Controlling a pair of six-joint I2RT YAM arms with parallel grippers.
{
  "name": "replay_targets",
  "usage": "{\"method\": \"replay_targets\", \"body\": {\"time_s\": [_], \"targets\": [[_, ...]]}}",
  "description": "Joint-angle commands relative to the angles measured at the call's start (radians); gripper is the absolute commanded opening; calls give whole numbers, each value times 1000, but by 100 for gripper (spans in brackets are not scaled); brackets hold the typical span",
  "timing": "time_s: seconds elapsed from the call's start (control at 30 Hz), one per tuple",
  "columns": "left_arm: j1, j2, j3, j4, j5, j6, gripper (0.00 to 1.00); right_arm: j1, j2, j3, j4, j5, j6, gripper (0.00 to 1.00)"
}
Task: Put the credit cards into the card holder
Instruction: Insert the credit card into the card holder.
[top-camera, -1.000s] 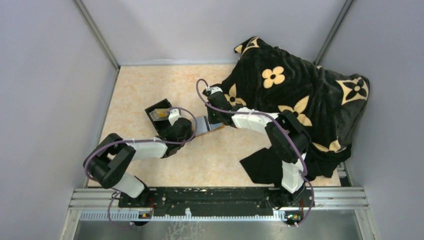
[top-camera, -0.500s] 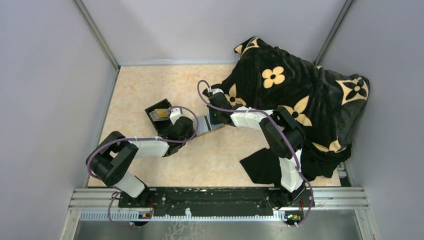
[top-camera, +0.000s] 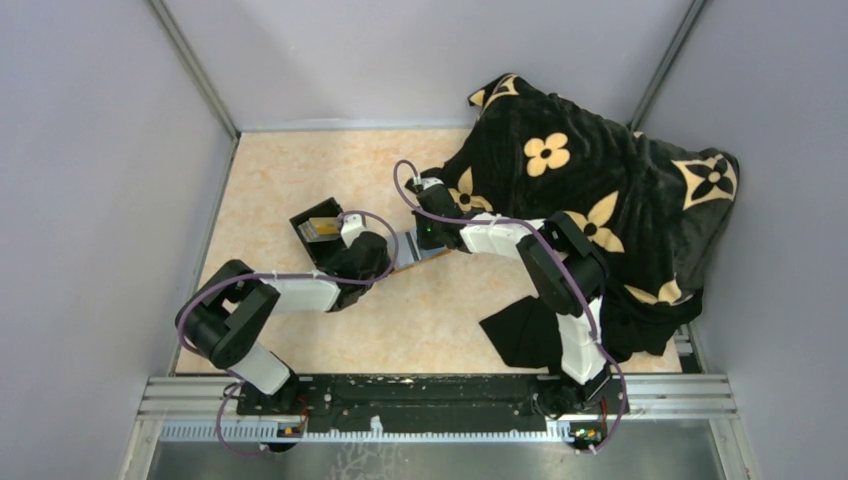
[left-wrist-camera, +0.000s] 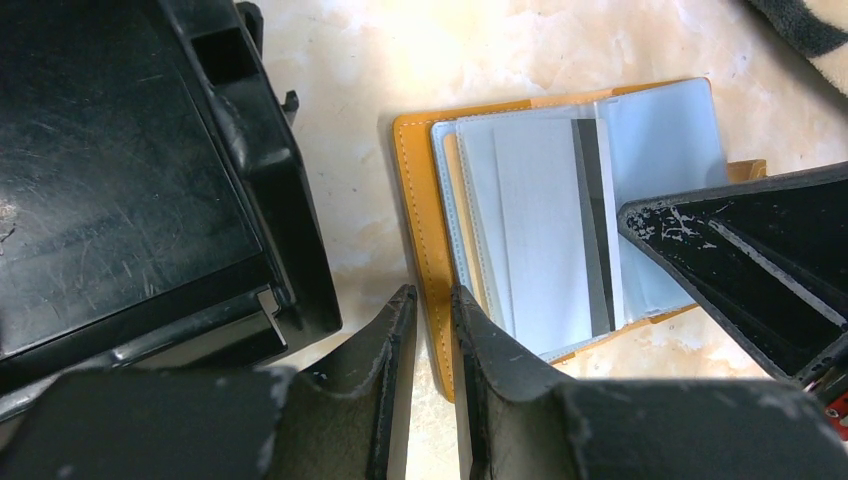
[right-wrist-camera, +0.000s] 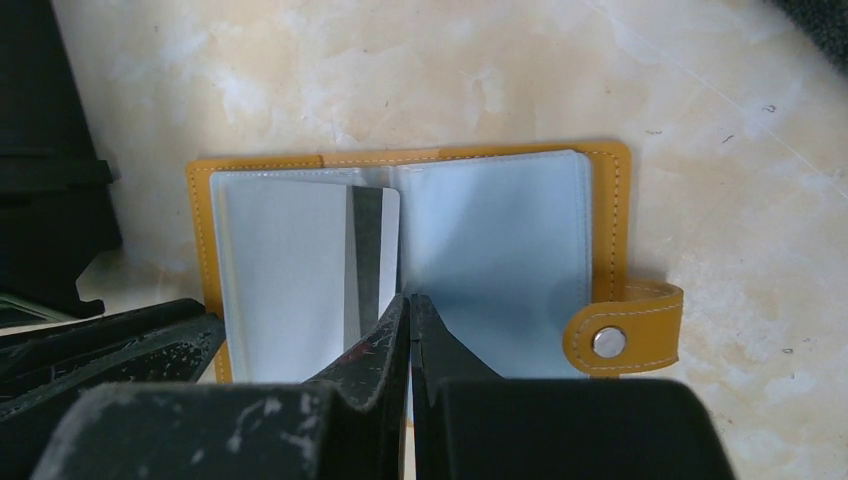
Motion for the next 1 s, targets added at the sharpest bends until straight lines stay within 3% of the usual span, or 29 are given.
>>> {"method": "replay_targets", "body": {"time_s": [0.0, 0.67, 0.97], "targets": [[-3, 74, -37, -177, 47, 22, 27, -1, 11, 37, 68, -40, 11, 0], [5, 84, -17, -179, 46, 43, 26, 22, 30, 88, 57, -102, -7, 1], [12, 40, -44, -210, 8, 34, 27, 24, -80, 34, 19, -7, -37, 32]]}}
